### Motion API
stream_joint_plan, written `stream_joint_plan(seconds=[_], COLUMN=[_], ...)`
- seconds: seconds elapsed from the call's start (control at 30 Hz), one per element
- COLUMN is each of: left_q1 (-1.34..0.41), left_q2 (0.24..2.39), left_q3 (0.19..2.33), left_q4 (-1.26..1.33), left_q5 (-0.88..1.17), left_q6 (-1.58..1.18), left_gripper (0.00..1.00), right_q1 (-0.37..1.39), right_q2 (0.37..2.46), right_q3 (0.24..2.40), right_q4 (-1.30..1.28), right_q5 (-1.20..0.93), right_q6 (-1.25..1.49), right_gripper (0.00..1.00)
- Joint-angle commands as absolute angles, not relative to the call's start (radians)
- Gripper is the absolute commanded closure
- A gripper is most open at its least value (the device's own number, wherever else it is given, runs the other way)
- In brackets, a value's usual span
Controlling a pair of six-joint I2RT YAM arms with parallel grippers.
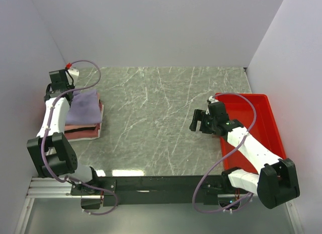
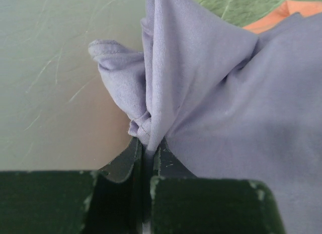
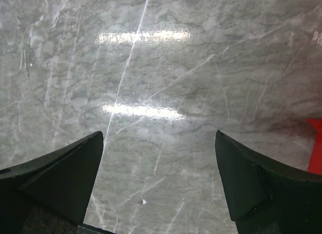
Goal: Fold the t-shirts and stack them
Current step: Neatly place the folded tshirt to the corner
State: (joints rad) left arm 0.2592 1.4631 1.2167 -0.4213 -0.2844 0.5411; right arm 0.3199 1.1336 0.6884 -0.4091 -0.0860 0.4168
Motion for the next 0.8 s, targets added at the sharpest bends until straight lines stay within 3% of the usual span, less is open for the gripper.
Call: stream_joint_plan(seconds=[0.0, 0.6, 0.7, 0.73, 0.77], left_q1=[0.276, 0.318, 0.318, 0.318, 0.318], left_q2=[1.450, 1.482, 1.485, 1.486, 1.493], left_q3=[1.281, 1.218, 1.200, 1.195, 1.196], left_q4=[-0.360, -0.302, -0.261, -0.246, -0.226], left_q5=[-0.256, -0.226, -0.259, -0.293, -0.308], left_q6=[0.587, 0.654, 0.640, 0.641, 0.640], left_gripper=[1.00, 0.99, 0.68, 0.46, 0.36], right_q1=[0.313, 0.305, 0.305, 0.307, 0.305], right_q2=[1.123, 1.097, 1.089, 1.088, 1.085], right_q3=[0.727, 0.726, 0.721, 0.722, 0.724], right_q4=[-0.411, -0.419, -0.417, -0.417, -0.417], right_q5=[-0.049, -0.025, -0.023, -0.021, -0.020], right_q6=[0.397, 0.394, 0.391, 0.393, 0.393], right_gripper=[0.02, 0.02, 0.02, 0.02, 0.02])
